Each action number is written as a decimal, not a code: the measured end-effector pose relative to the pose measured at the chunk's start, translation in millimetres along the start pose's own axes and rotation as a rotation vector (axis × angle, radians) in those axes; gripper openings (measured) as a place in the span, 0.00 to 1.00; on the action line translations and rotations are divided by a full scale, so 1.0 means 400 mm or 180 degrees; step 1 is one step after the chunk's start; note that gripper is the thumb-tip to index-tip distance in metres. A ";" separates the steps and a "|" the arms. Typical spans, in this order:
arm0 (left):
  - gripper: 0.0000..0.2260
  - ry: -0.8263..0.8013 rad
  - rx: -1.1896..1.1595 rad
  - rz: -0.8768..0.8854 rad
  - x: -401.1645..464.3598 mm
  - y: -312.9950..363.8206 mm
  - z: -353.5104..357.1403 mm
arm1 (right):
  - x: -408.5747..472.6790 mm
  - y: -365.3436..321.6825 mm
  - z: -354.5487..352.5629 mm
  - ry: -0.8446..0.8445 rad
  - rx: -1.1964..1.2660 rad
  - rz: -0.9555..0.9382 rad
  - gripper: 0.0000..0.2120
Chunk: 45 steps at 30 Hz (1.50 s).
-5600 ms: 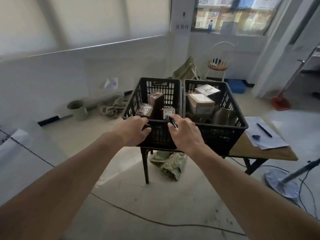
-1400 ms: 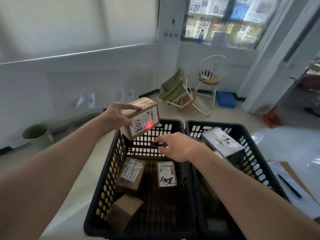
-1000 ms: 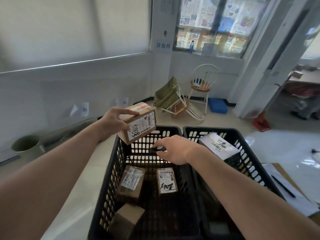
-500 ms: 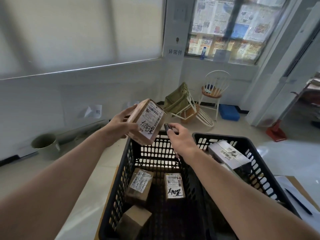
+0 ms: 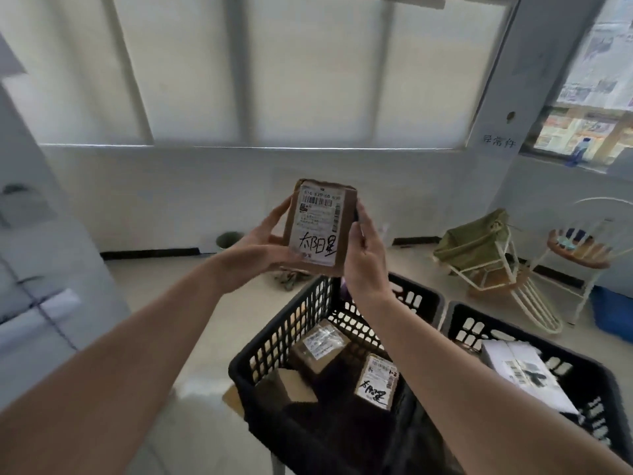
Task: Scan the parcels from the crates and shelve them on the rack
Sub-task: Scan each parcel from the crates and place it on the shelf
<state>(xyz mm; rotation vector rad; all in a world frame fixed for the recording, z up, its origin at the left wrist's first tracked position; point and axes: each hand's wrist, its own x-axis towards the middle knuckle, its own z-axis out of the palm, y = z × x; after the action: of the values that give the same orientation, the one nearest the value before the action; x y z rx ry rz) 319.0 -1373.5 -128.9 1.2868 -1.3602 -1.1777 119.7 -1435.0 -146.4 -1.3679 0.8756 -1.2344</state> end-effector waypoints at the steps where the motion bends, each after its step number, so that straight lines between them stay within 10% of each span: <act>1: 0.48 0.0211 -0.0029 0.0038 -0.045 0.003 0.006 | -0.019 -0.007 0.009 -0.0130 -0.0016 -0.0062 0.21; 9: 0.26 0.2329 0.0738 0.0432 -0.431 0.071 0.030 | -0.235 -0.071 0.175 -0.1011 -0.0001 -0.0367 0.21; 19: 0.33 0.3850 0.1924 0.0627 -1.011 0.131 0.038 | -0.646 -0.213 0.461 -0.2200 0.0624 -0.0748 0.20; 45: 0.29 0.5273 0.2964 0.0327 -2.266 0.206 -0.110 | -1.686 -0.503 1.182 -0.3604 0.0987 -0.1132 0.23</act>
<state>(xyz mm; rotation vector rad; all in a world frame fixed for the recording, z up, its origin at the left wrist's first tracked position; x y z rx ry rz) 402.3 -470.4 -39.1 1.9504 -0.5254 0.8139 419.2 -647.4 -51.8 -1.6699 -0.3433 -0.5947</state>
